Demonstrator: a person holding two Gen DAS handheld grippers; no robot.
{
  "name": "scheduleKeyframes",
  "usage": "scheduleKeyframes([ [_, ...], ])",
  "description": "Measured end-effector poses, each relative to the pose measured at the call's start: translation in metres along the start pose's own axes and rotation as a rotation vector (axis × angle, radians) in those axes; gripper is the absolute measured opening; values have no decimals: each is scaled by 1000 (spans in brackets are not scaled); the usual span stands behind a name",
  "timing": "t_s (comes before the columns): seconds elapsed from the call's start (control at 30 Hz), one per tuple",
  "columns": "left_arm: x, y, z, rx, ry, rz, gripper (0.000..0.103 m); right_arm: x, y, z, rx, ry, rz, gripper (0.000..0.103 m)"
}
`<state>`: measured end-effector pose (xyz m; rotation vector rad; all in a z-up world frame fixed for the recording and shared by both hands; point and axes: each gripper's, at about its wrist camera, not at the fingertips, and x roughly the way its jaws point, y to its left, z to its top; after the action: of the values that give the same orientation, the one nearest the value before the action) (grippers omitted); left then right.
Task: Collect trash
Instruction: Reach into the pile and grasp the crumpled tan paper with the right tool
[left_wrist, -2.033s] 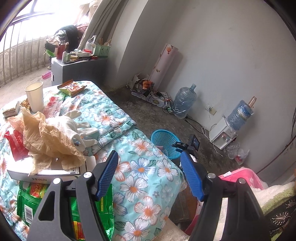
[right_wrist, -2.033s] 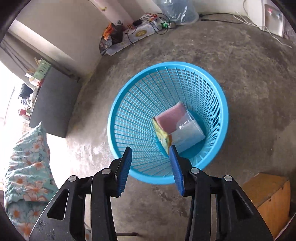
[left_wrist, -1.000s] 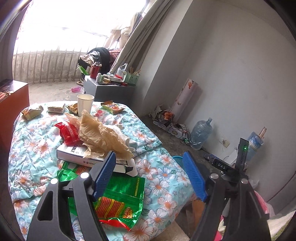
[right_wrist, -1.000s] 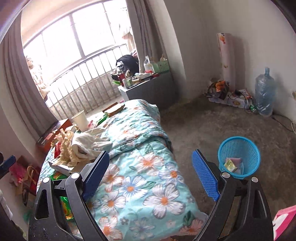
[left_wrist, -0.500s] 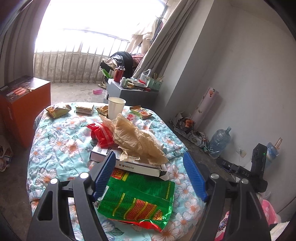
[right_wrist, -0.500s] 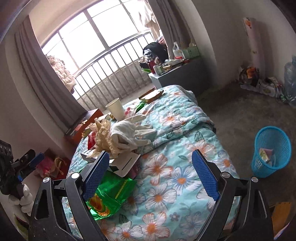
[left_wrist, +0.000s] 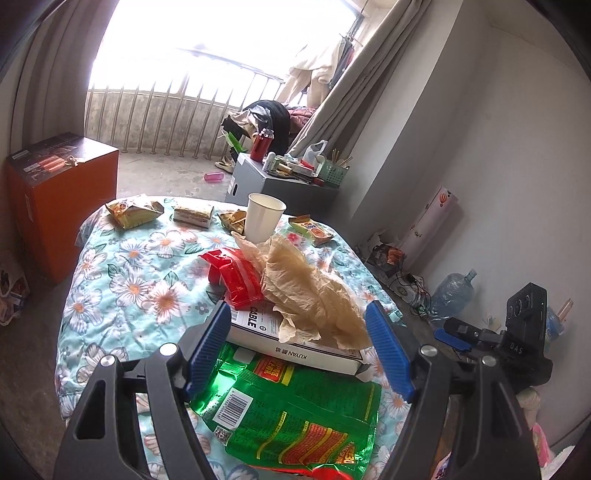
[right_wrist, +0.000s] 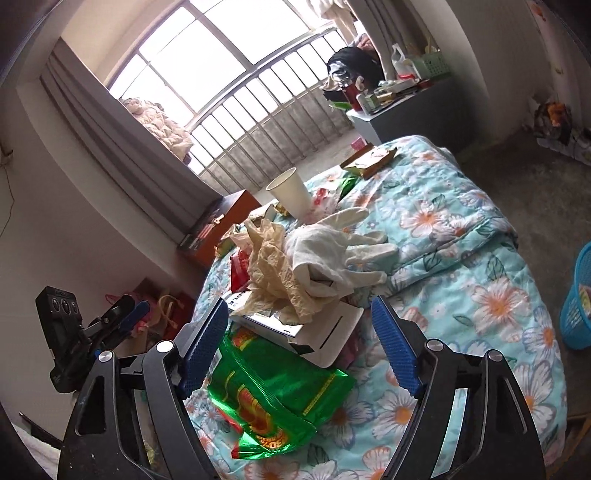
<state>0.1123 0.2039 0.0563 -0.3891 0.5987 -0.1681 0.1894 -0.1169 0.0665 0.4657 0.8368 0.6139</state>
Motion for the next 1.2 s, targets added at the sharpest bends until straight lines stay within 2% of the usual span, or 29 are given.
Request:
scheduleKeyframes([
  [0.07, 7, 4, 2, -8, 0, 3, 73, 12, 7, 6, -6, 19, 29, 64],
  [0.13, 11, 6, 3, -5, -9, 17, 73, 26, 17, 11, -37, 34, 25, 63],
  [0.2, 14, 11, 5, -10, -10, 29, 73, 41, 33, 15, -117, 52, -9, 64],
  [0.3, 17, 21, 6, -33, -2, 30, 73, 67, 64, 15, -308, 82, -50, 67],
  [0.37, 17, 26, 6, -40, -3, 38, 73, 87, 78, 16, -376, 108, -64, 75],
  [0.5, 18, 39, 7, -59, 3, 57, 73, 128, 90, 18, -474, 170, -124, 75],
  [0.73, 21, 56, 8, -94, 17, 62, 73, 174, 97, 11, -572, 278, -175, 75],
  [0.9, 24, 60, 8, -102, 26, 54, 73, 182, 93, 14, -561, 295, -203, 74],
  [1.1, 28, 62, 9, -108, 33, 45, 73, 183, 94, 15, -562, 300, -250, 58],
  [1.2, 30, 62, 10, -110, 38, 36, 73, 182, 93, 13, -558, 303, -270, 45],
])
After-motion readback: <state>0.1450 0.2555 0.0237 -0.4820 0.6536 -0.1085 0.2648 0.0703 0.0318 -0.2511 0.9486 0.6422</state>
